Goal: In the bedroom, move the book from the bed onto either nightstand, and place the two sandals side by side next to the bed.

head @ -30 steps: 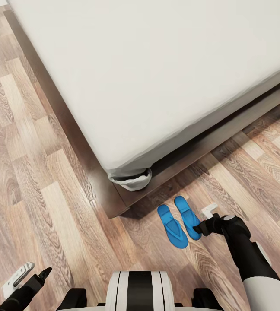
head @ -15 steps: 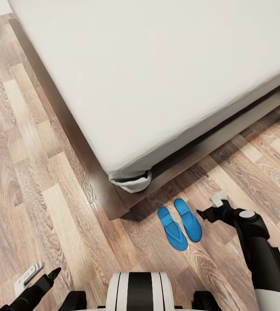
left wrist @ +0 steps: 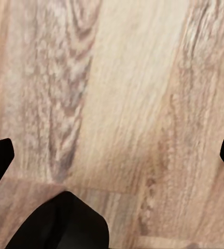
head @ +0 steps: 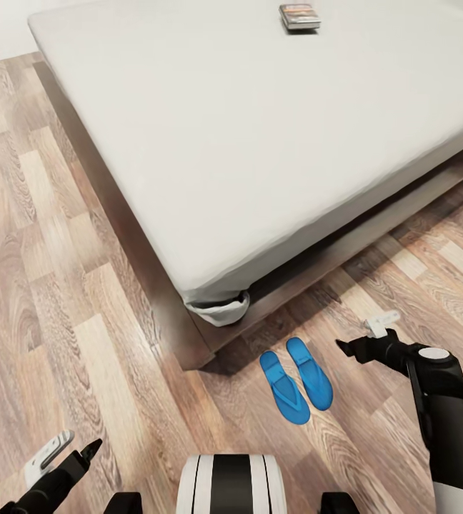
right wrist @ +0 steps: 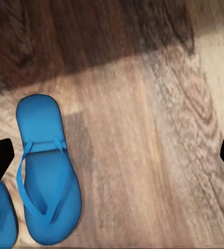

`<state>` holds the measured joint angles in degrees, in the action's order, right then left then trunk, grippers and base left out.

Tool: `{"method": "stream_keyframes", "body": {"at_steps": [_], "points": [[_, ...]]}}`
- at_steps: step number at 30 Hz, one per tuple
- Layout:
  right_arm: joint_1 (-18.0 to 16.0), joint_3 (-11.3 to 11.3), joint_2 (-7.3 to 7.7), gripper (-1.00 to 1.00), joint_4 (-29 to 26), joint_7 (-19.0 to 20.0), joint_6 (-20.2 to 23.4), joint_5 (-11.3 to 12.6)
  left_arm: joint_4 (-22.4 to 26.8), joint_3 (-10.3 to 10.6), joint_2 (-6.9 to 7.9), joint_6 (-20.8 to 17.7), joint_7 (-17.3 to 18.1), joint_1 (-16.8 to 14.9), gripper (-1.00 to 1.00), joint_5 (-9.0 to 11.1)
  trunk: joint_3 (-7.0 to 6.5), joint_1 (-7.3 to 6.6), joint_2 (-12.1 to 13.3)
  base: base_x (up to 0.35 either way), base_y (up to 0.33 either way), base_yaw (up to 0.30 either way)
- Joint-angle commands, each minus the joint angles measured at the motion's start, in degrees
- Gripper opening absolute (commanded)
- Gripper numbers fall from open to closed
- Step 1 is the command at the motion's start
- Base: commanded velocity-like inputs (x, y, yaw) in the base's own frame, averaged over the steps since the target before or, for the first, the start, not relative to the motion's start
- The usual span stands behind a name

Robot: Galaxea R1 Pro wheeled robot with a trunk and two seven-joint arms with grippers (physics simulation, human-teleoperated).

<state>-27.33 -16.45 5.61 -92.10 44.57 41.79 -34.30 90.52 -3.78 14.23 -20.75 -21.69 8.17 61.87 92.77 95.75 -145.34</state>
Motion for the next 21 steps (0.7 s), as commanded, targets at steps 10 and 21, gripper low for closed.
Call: {"method": "stream_keyframes", "body": {"at_steps": [10,21], "points": [[0.0,-0.5,0.28,1.0,-0.4,2.7,2.7,-0.4,1.5,-2.3,1.25,-1.1,-0.1,-1.2,1.0,0.6,-2.19,-0.26,0.1,0.0,0.0,-0.024],[-0.2,-1.4,0.6,1.0,-0.4,10.7,3.0,-0.5,1.6,-7.8,2.52,-7.3,0.0,-6.1,1.0,1.1,-4.63,-0.54,0.3,0.0,0.0,-0.013]]}}
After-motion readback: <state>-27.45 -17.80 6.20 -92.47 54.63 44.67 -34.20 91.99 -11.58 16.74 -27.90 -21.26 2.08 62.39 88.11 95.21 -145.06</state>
